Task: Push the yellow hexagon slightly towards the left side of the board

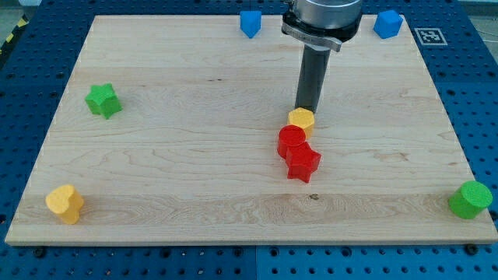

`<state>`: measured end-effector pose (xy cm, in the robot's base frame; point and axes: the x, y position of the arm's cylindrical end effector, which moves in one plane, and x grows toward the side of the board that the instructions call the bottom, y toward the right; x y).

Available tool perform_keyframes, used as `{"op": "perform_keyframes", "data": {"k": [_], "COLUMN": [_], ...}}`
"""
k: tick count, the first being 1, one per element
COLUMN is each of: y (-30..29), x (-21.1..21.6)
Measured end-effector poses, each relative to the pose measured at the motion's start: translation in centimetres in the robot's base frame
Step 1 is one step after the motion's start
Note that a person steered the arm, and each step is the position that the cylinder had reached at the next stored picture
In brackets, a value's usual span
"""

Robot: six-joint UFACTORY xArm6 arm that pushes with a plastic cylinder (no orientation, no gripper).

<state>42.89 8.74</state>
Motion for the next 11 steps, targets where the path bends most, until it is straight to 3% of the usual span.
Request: {"op": "perform_keyframes", "data": {"k": [2,3,5,6,7,9,11], "y": [5.7,3.8,-0.6,-0.5,2.6,8.7,8.7], "x": [2.9,4.5,3.2,2.6,-1.4,4.5,4.7]}}
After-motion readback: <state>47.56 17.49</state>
